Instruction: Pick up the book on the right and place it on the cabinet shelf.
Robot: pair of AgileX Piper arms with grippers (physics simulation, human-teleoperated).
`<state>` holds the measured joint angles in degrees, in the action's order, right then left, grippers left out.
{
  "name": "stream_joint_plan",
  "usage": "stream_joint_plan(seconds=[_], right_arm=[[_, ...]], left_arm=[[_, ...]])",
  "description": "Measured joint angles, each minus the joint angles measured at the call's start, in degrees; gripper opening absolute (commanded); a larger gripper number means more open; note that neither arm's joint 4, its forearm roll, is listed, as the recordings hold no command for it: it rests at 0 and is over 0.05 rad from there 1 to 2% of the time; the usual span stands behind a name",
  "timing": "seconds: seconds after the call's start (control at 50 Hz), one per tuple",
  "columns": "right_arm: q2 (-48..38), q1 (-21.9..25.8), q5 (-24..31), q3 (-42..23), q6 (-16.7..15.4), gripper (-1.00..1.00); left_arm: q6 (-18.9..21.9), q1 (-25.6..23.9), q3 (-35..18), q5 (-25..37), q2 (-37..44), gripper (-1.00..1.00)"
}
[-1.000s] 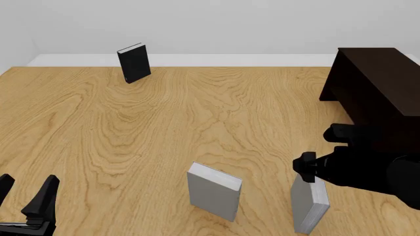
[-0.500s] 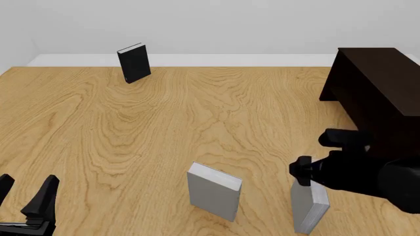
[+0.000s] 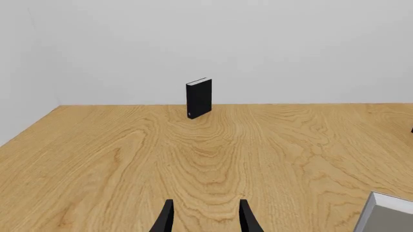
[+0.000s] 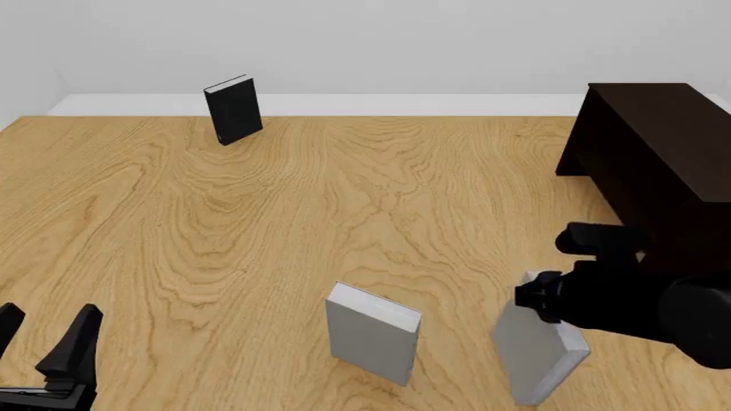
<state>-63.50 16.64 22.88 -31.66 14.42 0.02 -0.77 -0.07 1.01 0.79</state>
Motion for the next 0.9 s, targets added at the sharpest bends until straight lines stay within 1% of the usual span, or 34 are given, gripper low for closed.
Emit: stream_joint_plan(seconds=[0.28,0.68,0.9], right_arm=[[0.9,0.2,2.2,-2.3,-1.5,-1.00],[2.2,1.3,6.0,-8.1,-3.7,-1.00],[1.5,1.8,7.3,-13.3,-6.6,-1.00]], left_arm=[[-0.1,0.1,0.0,-0.1,0.1,1.00],[0.2,-0.1,0.0,-0.1,0.1,1.00],[0.7,-0.3,0.0,-0.1,0.0,1.00]])
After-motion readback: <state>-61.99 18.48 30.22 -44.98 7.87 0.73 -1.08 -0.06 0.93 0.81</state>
